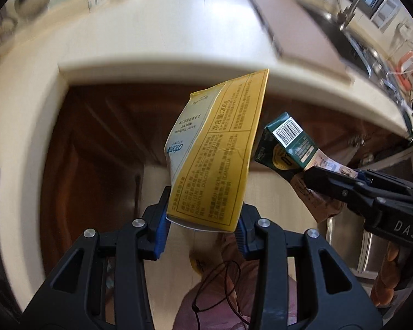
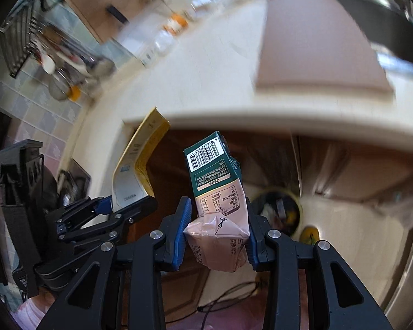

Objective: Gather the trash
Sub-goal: 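Carry the yellow box and carton down to the trash bin with both tools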

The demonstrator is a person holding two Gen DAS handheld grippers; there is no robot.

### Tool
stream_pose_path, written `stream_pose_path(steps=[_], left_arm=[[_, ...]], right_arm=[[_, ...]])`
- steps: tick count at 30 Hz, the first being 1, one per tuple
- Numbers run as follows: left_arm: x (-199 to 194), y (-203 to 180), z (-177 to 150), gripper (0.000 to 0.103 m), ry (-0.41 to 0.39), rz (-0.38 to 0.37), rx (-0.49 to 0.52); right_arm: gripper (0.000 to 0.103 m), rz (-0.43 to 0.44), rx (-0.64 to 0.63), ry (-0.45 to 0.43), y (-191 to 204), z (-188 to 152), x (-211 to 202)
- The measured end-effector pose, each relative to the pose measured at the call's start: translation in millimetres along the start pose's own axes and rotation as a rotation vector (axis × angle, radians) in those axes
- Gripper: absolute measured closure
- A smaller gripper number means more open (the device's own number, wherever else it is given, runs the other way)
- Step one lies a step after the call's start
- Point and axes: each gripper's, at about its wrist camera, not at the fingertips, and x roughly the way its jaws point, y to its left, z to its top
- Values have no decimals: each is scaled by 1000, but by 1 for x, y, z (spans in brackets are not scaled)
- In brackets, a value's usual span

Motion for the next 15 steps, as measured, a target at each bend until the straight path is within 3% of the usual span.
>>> stream_pose_path(steps=[7,15], left_arm=[[97,4,-50,67,139,-6,-40],[229,11,-82,67,223,8,-69]], right_arm=[[68,-55,75,99,-38,-57,72],[68,-87,166,183,-94,-94,209]])
